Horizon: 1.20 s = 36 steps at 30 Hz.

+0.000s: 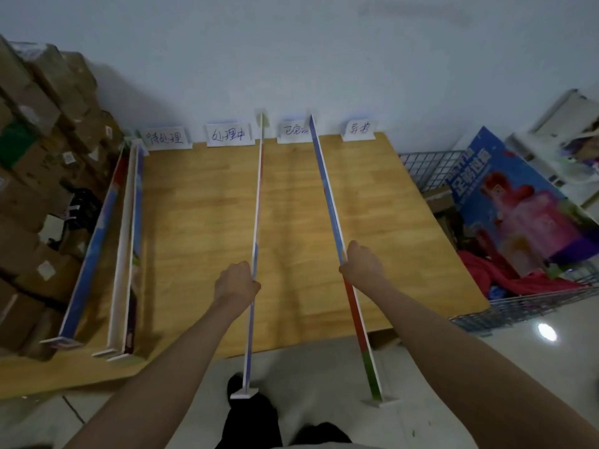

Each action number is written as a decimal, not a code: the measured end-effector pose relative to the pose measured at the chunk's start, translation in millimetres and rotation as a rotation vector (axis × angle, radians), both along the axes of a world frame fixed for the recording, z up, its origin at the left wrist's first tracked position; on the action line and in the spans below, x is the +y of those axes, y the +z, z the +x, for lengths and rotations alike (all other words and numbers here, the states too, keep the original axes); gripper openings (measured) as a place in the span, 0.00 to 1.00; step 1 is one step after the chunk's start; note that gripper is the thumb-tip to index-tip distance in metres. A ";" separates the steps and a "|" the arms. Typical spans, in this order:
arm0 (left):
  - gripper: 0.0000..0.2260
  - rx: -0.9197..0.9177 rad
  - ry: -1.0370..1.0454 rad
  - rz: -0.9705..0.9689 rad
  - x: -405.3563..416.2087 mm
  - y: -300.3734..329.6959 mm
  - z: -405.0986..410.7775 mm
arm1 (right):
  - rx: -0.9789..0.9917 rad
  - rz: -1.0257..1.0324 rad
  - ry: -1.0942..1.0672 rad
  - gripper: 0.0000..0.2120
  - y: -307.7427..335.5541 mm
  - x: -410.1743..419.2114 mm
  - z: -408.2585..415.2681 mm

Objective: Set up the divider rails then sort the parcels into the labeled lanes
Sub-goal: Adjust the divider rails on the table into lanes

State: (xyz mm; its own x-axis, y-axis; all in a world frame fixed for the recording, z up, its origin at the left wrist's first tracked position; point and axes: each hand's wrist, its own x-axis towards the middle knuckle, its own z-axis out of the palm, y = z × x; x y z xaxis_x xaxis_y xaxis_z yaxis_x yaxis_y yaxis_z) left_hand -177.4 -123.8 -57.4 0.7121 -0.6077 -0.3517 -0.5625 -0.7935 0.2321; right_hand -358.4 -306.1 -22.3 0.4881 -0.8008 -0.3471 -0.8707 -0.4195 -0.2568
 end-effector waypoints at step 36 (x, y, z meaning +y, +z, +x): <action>0.06 0.130 -0.038 0.076 -296.2 -66.3 -59.6 | 0.094 0.019 -0.091 0.10 -64.0 -325.8 -91.0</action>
